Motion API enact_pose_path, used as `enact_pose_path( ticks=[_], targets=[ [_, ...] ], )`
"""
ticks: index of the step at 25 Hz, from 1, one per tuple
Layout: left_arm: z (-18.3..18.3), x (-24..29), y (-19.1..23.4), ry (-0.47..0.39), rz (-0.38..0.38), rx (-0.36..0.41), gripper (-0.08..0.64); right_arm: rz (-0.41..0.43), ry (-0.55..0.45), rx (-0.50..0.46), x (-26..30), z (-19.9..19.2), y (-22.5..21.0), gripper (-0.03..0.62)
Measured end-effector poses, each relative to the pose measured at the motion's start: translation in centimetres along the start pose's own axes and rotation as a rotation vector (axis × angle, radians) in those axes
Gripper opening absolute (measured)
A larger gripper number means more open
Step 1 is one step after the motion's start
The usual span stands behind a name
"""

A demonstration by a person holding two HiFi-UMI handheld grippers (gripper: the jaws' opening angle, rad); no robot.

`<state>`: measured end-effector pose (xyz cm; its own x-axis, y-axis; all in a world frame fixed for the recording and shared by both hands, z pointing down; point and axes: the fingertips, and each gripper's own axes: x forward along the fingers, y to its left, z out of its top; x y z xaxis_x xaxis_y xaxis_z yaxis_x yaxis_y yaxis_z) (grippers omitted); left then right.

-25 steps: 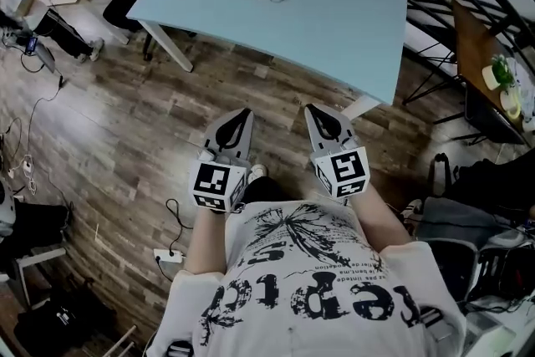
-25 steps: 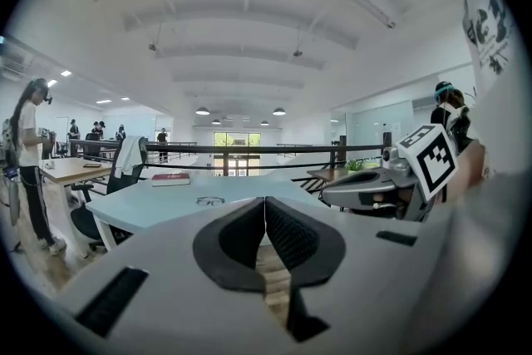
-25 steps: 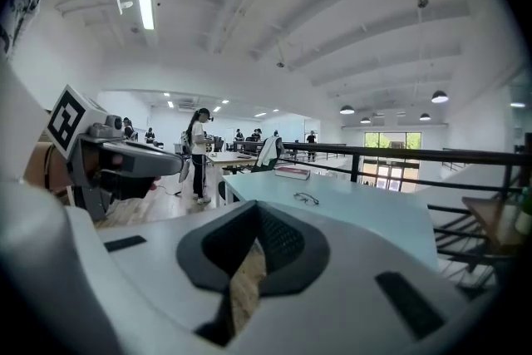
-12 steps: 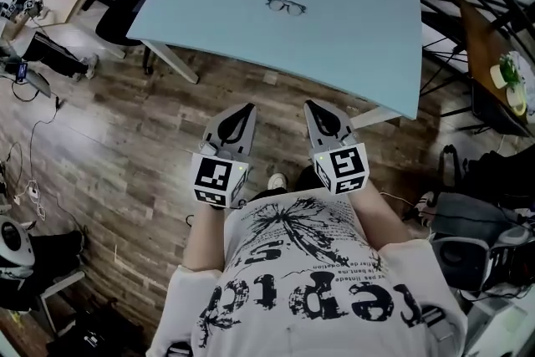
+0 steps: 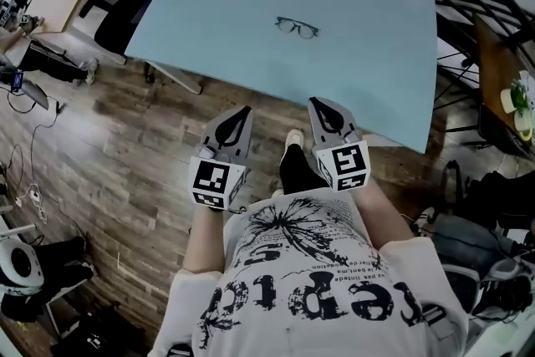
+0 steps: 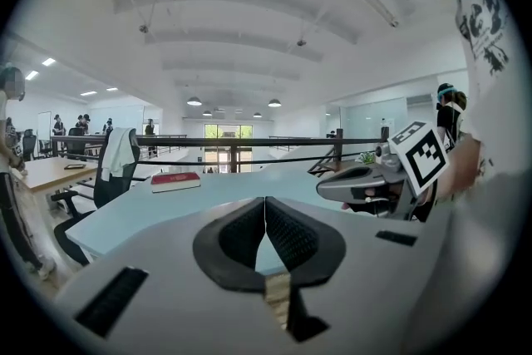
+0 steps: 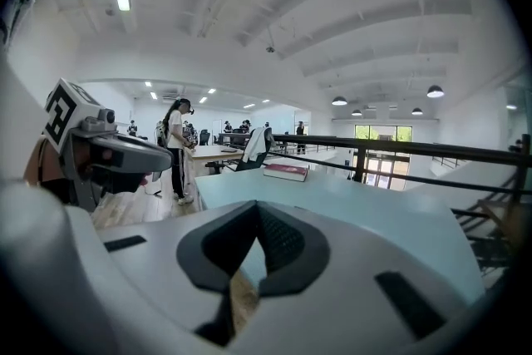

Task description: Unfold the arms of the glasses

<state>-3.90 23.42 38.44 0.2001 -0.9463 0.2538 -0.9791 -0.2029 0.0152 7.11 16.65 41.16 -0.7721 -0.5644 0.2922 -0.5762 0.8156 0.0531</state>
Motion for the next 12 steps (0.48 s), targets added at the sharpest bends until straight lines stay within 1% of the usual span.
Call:
enact_pose_path(
  ticks=[6,12],
  targets=[
    [3.2,10.0,4.6,0.011,0.002,-0.001,0.018,-0.006,0.002,0.002,7.6,2.5,-8.2,0.011],
    [5.5,18.8,7.1,0.022,-0.023,0.016,0.018,-0.035,0.02,0.025,12.8,3.2,-15.6,0.011]
  ],
)
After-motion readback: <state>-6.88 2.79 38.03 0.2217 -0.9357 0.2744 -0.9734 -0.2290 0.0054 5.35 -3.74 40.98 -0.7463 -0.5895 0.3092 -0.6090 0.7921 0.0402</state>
